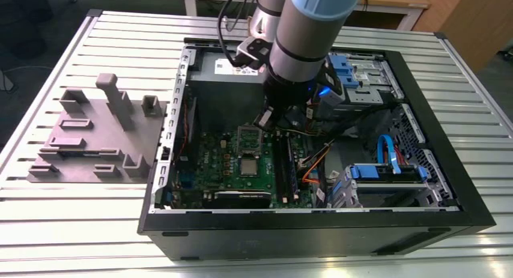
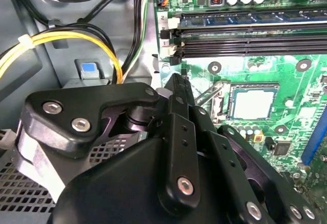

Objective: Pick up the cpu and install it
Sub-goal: 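Close the cpu cover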

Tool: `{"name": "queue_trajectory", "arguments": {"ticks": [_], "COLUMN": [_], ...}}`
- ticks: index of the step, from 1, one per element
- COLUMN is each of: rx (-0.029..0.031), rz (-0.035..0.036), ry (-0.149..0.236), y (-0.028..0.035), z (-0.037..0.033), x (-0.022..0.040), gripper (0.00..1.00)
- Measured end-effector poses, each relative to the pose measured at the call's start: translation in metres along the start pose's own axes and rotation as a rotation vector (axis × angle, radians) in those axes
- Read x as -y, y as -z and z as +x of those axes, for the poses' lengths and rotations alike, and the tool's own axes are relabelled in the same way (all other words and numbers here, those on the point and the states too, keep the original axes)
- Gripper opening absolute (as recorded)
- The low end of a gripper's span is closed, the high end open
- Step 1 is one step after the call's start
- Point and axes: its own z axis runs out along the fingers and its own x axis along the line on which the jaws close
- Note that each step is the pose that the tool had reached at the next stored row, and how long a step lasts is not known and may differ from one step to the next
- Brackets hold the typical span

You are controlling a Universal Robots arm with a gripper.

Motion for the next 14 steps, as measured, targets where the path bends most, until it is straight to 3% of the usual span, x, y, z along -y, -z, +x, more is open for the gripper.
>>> {"name": "queue_trajectory", "arguments": {"ticks": [14], "rx": [-0.0020], "rz": [0.0015], "ry": [0.000], "y": [0.0112], "z": [0.0020], "x": [-0.0047], "gripper": [0.10]}}
